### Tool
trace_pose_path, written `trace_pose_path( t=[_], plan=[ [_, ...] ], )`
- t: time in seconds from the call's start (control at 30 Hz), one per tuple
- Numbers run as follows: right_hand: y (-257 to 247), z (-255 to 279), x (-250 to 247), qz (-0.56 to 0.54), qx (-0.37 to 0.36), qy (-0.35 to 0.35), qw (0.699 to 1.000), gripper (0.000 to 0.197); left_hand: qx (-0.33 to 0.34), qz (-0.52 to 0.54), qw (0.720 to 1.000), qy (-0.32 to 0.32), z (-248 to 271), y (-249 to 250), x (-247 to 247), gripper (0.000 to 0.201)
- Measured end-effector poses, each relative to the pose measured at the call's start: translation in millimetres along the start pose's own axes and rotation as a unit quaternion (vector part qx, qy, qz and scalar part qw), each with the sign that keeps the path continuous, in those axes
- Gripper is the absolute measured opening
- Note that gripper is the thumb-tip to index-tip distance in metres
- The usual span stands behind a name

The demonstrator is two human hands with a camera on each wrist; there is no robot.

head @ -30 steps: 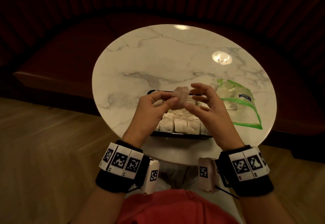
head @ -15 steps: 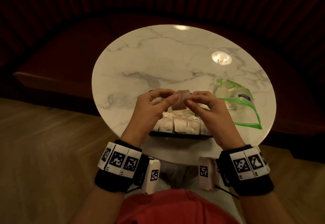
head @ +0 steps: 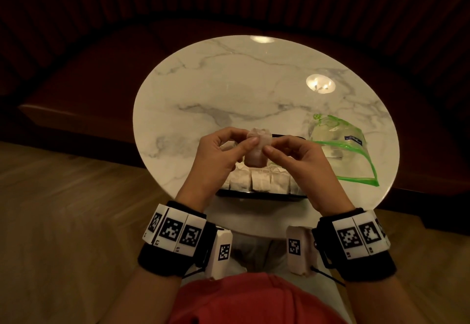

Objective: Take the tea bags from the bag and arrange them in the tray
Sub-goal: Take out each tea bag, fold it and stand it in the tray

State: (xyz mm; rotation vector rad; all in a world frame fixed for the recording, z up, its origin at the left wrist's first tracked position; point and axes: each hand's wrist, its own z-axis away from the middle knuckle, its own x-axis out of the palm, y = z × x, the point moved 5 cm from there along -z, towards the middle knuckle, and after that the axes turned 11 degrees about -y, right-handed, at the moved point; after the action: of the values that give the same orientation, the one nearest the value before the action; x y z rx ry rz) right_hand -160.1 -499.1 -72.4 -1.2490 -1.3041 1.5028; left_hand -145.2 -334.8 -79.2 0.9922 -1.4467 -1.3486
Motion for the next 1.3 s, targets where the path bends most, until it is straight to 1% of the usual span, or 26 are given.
trace_pose_path(
  t=[0.17, 0.23, 0.3, 0.37, 0.4, 0.5, 0.63, 0.7, 0.8, 0.87, 1.0, 1.13, 1.2, 1.3],
  plan=[
    [-3, 0, 1, 0.007, -0.011, -0.014, 1.000, 0.009, 0.005, 0.010, 1.000, 0.019, -1, 2, -1, 0.006],
    [-3, 0, 0, -0.002, -0.012, -0.008, 1.000, 0.012, 0.008, 0.016, 1.000, 0.020, -1, 3, -2, 0.008],
    [-2, 0, -1, -0.019, -0.004, 0.002, 1.000, 0.014, 0.012, 0.015, 1.000, 0.012, -1, 4, -2, 0.009],
    [-2, -1, -1, -0.007, -0.002, 0.008, 1.000, 0.022, 0.013, 0.011, 1.000, -0.001, -1, 5, -1, 0.009],
    [-3, -1, -1, 0.007, -0.008, 0.008, 1.000, 0.022, 0.014, 0.007, 1.000, -0.007, -1, 6, 0, 0.009],
    [-6, 0, 0, 0.021, -0.017, 0.004, 1.000, 0.013, 0.016, 0.008, 1.000, -0.021, 0, 6, 3, 0.007],
    [-11, 2, -2, 0.012, -0.021, -0.003, 1.000, 0.020, 0.021, 0.020, 0.999, -0.029, 0, 8, 4, 0.009],
    [-12, 3, -3, -0.003, -0.030, -0.002, 1.000, 0.022, 0.017, 0.010, 0.999, -0.028, 0, 8, 4, 0.006],
    [-14, 3, -5, -0.023, -0.044, 0.022, 0.999, 0.018, 0.007, -0.010, 0.999, -0.029, 0, 7, 3, 0.004],
    [-15, 2, -6, -0.033, -0.053, 0.036, 0.997, 0.016, -0.006, -0.009, 0.999, -0.041, 0, 5, 5, 0.004],
    [-17, 2, -7, -0.065, -0.059, 0.044, 0.995, 0.016, -0.027, -0.016, 0.997, -0.070, 1, 2, 8, 0.017],
    [-17, 3, -9, -0.031, -0.056, 0.064, 0.996, 0.015, -0.030, -0.022, 0.996, -0.081, 0, -1, 8, 0.014],
    [-19, 3, -10, -0.025, -0.057, 0.058, 0.996, 0.017, -0.029, -0.040, 0.994, -0.096, 1, -1, 9, 0.006],
    [-21, 3, -11, 0.015, -0.041, 0.034, 0.998, 0.022, -0.032, -0.045, 0.993, -0.105, 2, -2, 12, 0.008]
  ],
)
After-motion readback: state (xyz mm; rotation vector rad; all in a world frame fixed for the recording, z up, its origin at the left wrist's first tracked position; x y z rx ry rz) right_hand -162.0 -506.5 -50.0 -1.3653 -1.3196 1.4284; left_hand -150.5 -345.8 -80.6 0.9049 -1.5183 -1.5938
